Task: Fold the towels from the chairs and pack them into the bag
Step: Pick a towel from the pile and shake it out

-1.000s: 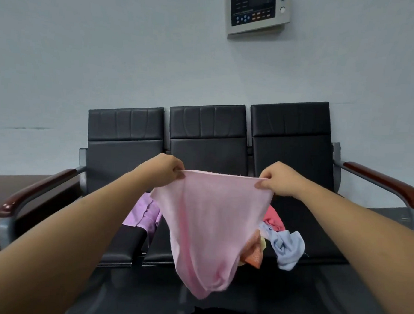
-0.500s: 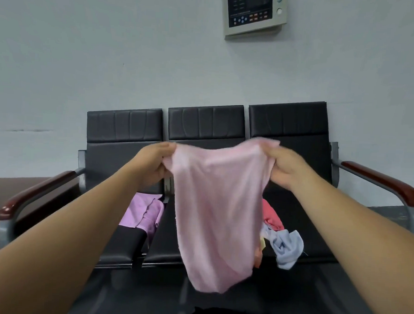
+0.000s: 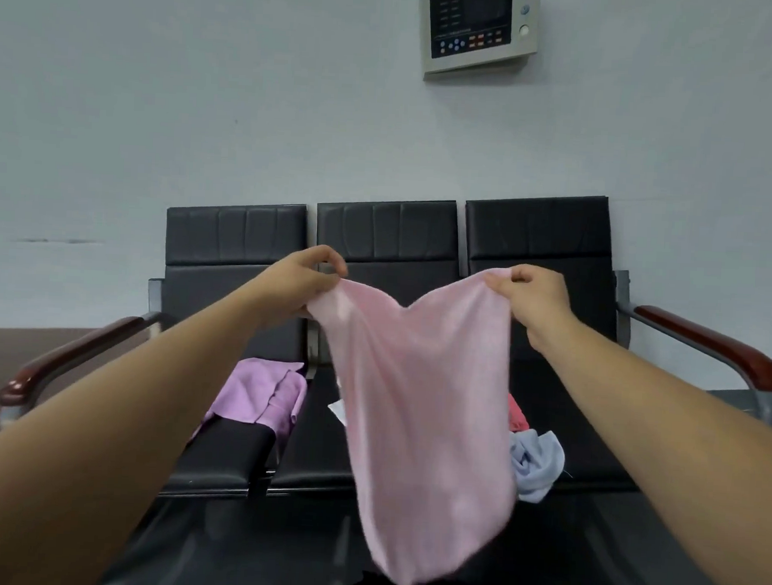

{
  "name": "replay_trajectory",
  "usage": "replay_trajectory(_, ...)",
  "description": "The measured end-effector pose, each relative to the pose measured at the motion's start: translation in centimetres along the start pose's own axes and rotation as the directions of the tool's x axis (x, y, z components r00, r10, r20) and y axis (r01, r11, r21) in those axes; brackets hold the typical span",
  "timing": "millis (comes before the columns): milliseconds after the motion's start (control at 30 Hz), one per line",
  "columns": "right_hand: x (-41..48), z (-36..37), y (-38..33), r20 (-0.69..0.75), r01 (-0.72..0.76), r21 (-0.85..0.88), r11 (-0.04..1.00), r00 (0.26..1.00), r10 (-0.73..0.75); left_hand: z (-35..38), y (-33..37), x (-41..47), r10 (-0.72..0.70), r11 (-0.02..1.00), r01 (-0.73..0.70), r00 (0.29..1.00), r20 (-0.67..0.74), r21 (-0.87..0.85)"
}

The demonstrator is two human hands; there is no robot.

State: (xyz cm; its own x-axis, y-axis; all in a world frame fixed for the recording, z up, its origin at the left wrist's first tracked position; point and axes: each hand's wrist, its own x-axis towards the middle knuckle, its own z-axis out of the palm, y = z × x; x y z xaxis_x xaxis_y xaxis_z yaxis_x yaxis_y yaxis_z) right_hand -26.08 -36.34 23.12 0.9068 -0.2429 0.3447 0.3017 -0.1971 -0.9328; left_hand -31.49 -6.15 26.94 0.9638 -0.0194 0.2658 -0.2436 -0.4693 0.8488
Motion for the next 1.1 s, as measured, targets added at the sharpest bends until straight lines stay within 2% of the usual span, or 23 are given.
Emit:
replay_trajectory(133,-0.3,1.8,-1.4,0.068,0.079,-0.078,0.994,0.995,-0.074,1.2,1.0,-0.3,0.033,0.925,0.059,0.971,0.235,-0.374)
replay_trajectory(200,-0.6,2.6,-2.1,0.117,0.081,-0.076,0.994,0.991,-0.072,1.4,1.2,-0.2,0.06,0.883,0.106,0.941,0.332,-0.458)
replay_trajectory(233,-0.8,2.9,-2.4,0.139,0.085,-0.068,0.994,0.988,-0.075,1.6,1.2,-0.2,0.069,0.906,0.088,0.935,0.348,-0.414)
replay_trajectory(300,-1.1,3.4,-2.5,0.167,0.127,-0.051,0.991,0.979,-0.117,2.4,1.3,-0.3,0.074,0.979,-0.008,0.944,0.323,-0.203)
replay_trajectory(367,-1.7,3.9,-2.8,0.19,0.19,-0.045,0.981,0.965,-0.179,3.2,1.6,-0.4,0.085,0.996,-0.078,0.957,0.277,-0.037)
replay_trajectory(500,-2.7,5.0,-3.1,0.316,0.147,0.006,0.989,0.938,-0.141,4.2,2.1,-0.5,0.085,0.991,-0.11,0.961,0.264,0.079)
replay_trajectory(600,-3.3,5.3,-3.3,0.473,0.118,0.106,0.987,0.867,-0.155,4.7,2.1,-0.3,0.087,0.98,-0.127,0.965,0.246,0.15)
replay_trajectory(700,-3.7,5.3,-2.8,0.548,0.345,-0.082,0.935,0.799,-0.247,4.8,1.7,-0.1,0.093,0.967,-0.136,0.976,0.199,0.214)
replay_trajectory(767,-3.8,5.4,-2.5,0.535,0.402,-0.168,0.9,0.804,-0.26,4.8,1.3,0.0,0.104,0.957,-0.147,0.979,0.177,0.249)
replay_trajectory(867,-3.7,5.5,-2.2,0.524,0.391,-0.193,0.9,0.817,-0.242,4.6,0.3,0.3,0.088,0.943,-0.137,0.981,0.17,0.304)
replay_trajectory(1000,-3.0,4.9,-1.7,0.475,0.387,-0.24,0.89,0.847,-0.24,3.2,-2.3,0.5,-0.131,0.847,-0.037,0.952,0.276,0.531)
replay_trajectory(1100,-1.9,3.9,-0.6,0.424,0.367,-0.334,0.868,0.881,-0.21,2.0,-4.2,-0.2,-0.194,0.849,0.013,0.937,0.29,0.528)
